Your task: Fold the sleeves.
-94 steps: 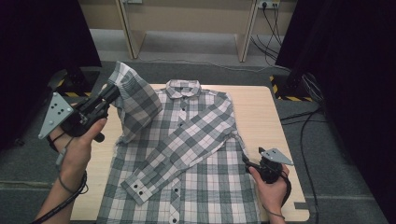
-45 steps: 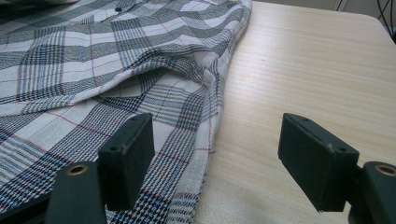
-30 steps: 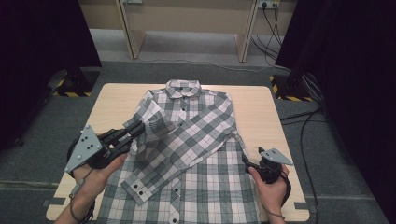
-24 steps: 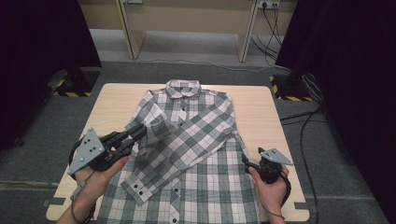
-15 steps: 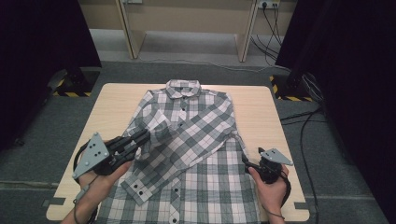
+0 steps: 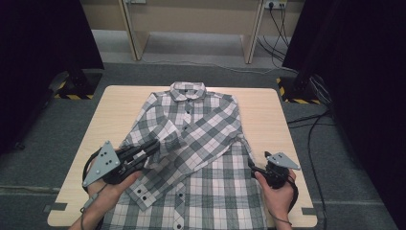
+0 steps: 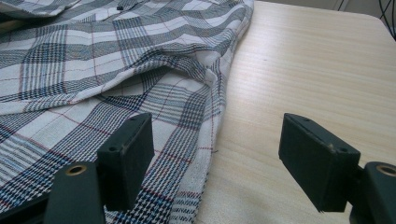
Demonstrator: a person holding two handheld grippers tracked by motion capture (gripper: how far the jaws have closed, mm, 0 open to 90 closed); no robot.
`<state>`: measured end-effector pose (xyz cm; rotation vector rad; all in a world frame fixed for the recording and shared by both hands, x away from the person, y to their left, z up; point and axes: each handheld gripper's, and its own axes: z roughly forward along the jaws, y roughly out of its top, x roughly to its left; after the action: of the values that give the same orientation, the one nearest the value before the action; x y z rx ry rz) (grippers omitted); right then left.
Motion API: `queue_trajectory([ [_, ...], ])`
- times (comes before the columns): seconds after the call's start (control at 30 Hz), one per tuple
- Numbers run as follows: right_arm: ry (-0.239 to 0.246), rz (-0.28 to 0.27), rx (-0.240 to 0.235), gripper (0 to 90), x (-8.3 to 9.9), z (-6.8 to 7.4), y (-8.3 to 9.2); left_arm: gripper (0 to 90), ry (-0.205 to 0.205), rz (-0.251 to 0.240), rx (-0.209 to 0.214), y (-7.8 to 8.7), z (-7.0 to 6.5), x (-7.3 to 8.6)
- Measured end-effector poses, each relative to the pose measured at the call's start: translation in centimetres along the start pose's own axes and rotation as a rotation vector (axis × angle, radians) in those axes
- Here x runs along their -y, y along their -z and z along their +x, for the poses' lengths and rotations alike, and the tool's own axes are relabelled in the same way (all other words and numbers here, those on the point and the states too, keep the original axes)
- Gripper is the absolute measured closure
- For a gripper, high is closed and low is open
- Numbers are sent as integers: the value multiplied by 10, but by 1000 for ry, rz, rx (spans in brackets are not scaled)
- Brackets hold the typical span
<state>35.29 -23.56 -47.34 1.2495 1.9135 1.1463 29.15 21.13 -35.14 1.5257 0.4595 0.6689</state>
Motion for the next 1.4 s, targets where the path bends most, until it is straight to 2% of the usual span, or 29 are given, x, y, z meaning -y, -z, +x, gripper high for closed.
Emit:
queue_trajectory([
  [0.23,0,0,0,271,0,0,0,839,-6,23,19,-4,-6,7],
  [0.83,2,0,-1,269,0,0,0,838,10,119,109,-13,-34,35],
  [1.4,7,2,-2,269,0,1,0,837,33,259,204,-21,-62,78],
])
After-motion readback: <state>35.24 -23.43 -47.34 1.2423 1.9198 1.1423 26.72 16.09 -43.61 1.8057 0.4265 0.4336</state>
